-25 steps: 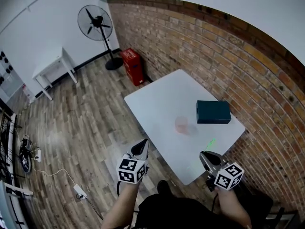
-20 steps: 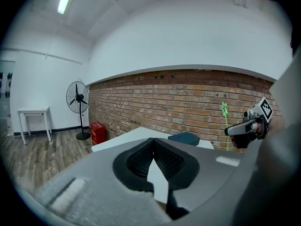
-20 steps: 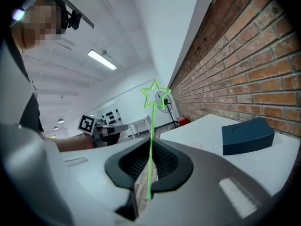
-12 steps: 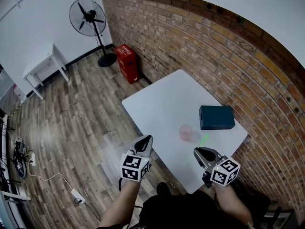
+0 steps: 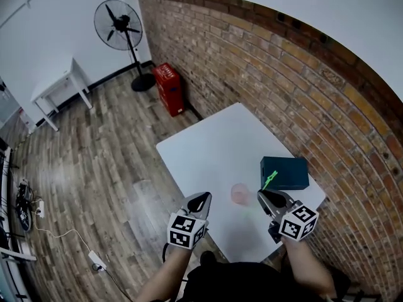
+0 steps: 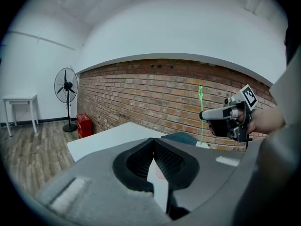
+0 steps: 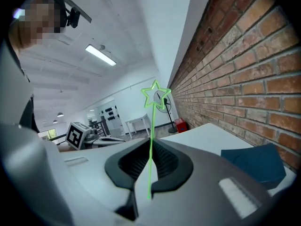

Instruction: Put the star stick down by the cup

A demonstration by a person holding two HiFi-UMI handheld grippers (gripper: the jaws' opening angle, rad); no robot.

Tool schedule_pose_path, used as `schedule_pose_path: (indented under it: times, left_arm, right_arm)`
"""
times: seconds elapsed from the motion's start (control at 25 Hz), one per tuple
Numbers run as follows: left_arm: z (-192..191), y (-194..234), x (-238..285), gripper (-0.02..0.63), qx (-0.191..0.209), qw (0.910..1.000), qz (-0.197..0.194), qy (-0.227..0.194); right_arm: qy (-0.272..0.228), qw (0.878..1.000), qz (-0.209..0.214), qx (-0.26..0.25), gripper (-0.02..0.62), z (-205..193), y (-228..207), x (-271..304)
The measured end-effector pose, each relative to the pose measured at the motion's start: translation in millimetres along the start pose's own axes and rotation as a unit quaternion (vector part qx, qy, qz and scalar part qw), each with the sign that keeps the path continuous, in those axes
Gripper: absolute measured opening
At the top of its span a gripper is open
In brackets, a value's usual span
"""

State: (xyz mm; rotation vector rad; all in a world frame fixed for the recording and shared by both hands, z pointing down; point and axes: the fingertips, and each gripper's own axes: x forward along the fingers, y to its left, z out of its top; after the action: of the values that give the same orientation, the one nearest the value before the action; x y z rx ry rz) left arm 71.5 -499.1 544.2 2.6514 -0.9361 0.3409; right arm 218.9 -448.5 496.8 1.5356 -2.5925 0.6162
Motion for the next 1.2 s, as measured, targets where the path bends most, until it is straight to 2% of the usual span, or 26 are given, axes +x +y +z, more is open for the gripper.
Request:
schedule_pose_path:
  times: [0.28, 0.48, 1.2]
  left_arm:
    - [5.1, 0.1, 35.4, 0.006, -0.020, 0.9994, 0.027, 0.007]
    - [-4.4, 16.6, 42.4, 0.005, -0.036, 0.9980, 0.049, 0.016]
    - [-18.0, 44.0, 60.1, 0.006, -0.046, 0.9959, 0.066, 0.042]
  right_arm:
    - [0.017, 0.999, 0.041, -0.011, 0.017, 17.9, -40.7, 42.0]
    - [0.025, 0.998, 0.056, -0.012, 0.017, 20.0, -56.6, 73.5]
    - [0.104, 0.993, 0.058, 0.004, 0.017, -49.9, -81.8, 126.2]
